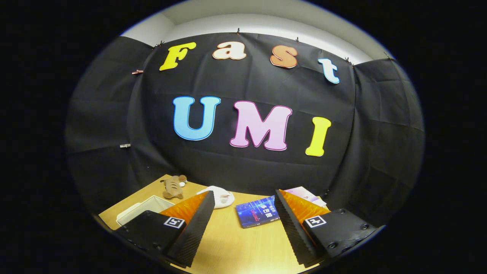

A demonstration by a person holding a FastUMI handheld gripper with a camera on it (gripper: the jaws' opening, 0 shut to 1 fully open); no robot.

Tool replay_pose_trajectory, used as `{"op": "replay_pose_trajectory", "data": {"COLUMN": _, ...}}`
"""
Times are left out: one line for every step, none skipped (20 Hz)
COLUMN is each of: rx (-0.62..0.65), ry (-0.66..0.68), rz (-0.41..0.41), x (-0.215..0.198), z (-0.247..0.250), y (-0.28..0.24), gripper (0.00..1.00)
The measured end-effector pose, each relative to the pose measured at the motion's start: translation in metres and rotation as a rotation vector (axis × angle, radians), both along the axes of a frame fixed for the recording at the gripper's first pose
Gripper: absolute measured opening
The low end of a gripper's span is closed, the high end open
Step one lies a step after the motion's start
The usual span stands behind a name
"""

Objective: Open the storage box then place both shoes into the box .Put the left shoe in first, then the right shoe, with the right side of both shoes facing outward in a uniform manner.

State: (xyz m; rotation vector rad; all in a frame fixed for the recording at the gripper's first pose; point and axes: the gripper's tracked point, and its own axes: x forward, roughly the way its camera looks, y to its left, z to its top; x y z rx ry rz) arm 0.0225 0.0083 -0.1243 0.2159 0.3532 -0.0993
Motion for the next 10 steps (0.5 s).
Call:
{"op": "replay_pose_trajectory", "data": {"rx": -0.005, "ry": 0.001, "rz": -0.013, "x": -0.002, "z": -0.001, "y": -0.007, "gripper": 0.98}}
{"op": "replay_pose_trajectory", "data": {"rx": -0.011, "ry": -0.002, "rz": -0.026, "x": -0.005, "z": -0.002, "y": -0.013, "gripper": 0.98}}
{"op": "replay_pose_trajectory", "data": {"rx": -0.016, "ry": -0.002, "rz": -0.04, "x": -0.007, "z": -0.002, "y": -0.02, "gripper": 0.98}}
{"op": "replay_pose_trajectory", "data": {"rx": -0.014, "ry": -0.004, "rz": -0.05, "x": -0.008, "z": -0.002, "y": -0.023, "gripper": 0.98}}
{"op": "replay_pose_trajectory", "data": {"rx": -0.011, "ry": -0.007, "rz": -0.061, "x": -0.011, "z": 0.004, "y": -0.026, "gripper": 0.98}}
{"op": "replay_pose_trajectory", "data": {"rx": -0.009, "ry": -0.006, "rz": -0.067, "x": -0.005, "z": 0.002, "y": -0.03, "gripper": 0.98}}
{"op": "replay_pose_trajectory", "data": {"rx": -0.013, "ry": -0.006, "rz": -0.073, "x": -0.005, "z": 0.002, "y": -0.033, "gripper": 0.98}}
{"op": "replay_pose_trajectory", "data": {"rx": -0.018, "ry": 0.0, "rz": -0.077, "x": -0.006, "z": 0.001, "y": -0.037, "gripper": 0.98}}
{"op": "replay_pose_trajectory", "data": {"rx": -0.019, "ry": 0.001, "rz": -0.081, "x": -0.007, "z": 0.001, "y": -0.039, "gripper": 0.98}}
{"op": "replay_pose_trajectory", "data": {"rx": -0.016, "ry": 0.0, "rz": -0.084, "x": -0.006, "z": 0.003, "y": -0.041, "gripper": 0.98}}
